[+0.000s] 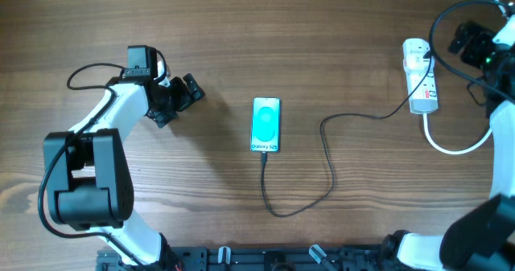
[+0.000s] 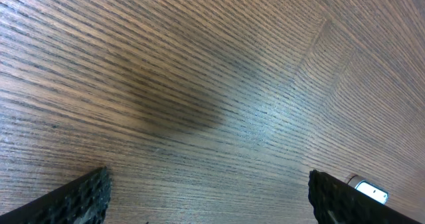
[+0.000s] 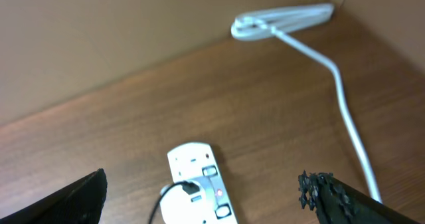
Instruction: Plug charger to phone and switch on socket
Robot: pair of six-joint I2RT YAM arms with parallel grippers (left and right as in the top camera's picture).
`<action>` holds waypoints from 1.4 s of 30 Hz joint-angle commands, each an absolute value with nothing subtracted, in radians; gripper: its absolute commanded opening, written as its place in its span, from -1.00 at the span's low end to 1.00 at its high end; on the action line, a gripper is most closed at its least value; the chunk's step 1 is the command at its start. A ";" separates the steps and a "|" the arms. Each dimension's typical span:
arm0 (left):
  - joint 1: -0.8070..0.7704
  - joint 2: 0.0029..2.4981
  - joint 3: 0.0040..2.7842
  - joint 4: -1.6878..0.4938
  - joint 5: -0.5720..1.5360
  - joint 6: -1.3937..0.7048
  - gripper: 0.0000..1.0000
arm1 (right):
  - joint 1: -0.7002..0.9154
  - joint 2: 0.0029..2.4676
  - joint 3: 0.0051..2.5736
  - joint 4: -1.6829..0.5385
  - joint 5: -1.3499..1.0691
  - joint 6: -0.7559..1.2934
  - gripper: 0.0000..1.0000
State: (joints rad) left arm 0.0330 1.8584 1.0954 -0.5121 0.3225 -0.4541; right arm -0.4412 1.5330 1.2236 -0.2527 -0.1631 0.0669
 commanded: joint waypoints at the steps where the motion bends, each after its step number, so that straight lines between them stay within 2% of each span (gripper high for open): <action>1: 0.046 1.897 1.064 -0.528 0.268 -0.452 1.00 | -0.435 1.503 1.236 -0.251 -0.155 0.080 0.99; 19: 0.046 1.897 1.064 -0.528 0.268 -0.452 0.99 | -0.411 1.417 1.235 -0.255 -0.153 0.078 0.99; 24: 0.046 1.897 1.064 -0.528 0.268 -0.452 1.00 | -0.322 1.380 1.235 -0.254 0.078 0.078 0.99; 27: 0.046 1.897 1.064 -0.528 0.268 -0.452 1.00 | -0.267 1.378 1.235 -0.284 0.129 0.077 1.00; 35: 0.046 1.897 1.064 -0.528 0.268 -0.452 1.00 | -0.126 1.371 1.073 -0.274 0.002 -0.001 1.00; 42: 0.046 1.897 1.064 -0.528 0.268 -0.452 1.00 | -0.097 1.311 0.892 -0.324 -0.099 0.000 0.99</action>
State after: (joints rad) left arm 0.0330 1.8584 1.0954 -0.5121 0.3225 -0.4541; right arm -0.0994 1.3697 0.9653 -0.2966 -0.0391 0.0147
